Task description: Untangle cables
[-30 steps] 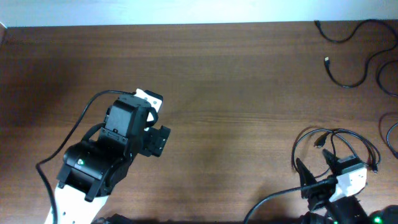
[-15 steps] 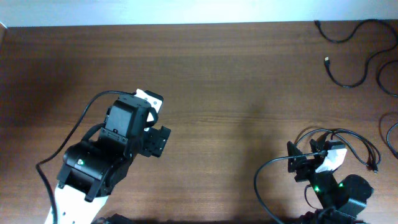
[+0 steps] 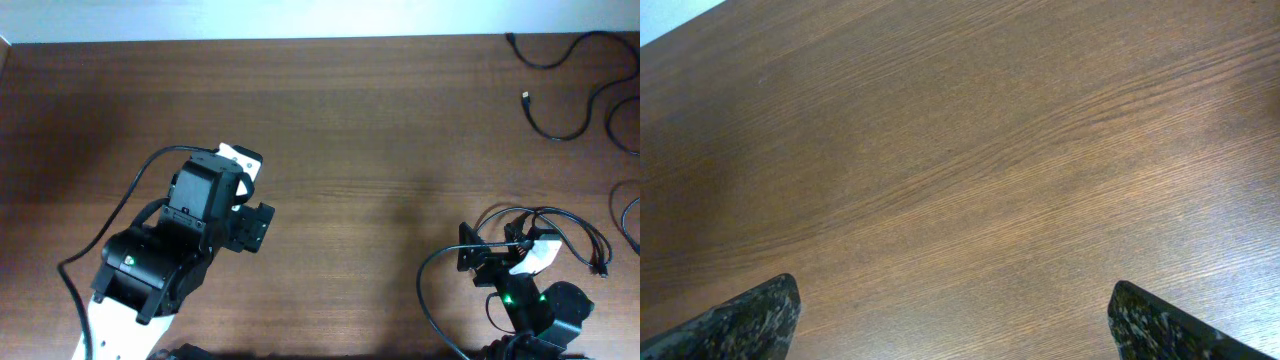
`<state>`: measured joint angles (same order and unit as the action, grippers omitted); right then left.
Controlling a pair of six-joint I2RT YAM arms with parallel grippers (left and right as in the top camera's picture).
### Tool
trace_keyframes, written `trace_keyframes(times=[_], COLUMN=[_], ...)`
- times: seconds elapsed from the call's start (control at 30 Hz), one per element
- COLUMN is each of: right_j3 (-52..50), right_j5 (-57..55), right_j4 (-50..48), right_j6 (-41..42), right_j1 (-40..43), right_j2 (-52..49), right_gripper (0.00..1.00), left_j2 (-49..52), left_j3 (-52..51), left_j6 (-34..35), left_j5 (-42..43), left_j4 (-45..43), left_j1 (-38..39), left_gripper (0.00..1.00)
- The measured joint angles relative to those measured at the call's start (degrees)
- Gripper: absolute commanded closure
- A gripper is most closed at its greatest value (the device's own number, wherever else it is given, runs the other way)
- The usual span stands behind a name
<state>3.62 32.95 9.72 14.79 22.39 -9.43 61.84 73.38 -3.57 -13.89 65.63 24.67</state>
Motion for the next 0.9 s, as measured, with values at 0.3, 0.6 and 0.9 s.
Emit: trace_keyframes(times=[0.3,0.6,0.9], right_j3=[0.00,0.00,-0.07], right_j5=[0.00,-0.17,-0.57], right_j4=[0.00,0.02,-0.13], right_j6=[0.00,0.04,0.04], right_j1=[0.00,0.00,0.00], right_j2=[0.00,0.00,-0.17], right_gripper=[0.01,0.01,0.01], left_j2=[0.00,-2.67,-36.28], left_j3=[0.00,-3.43,-43.39], left_j6=[0.00,0.04,0.20], left_j5=[-0.02,1.73,12.52], left_j4=[3.34,-16.24,-62.75], left_j1=[0.00,-0.11,-7.61], left_gripper=[0.01,0.01,0.01])
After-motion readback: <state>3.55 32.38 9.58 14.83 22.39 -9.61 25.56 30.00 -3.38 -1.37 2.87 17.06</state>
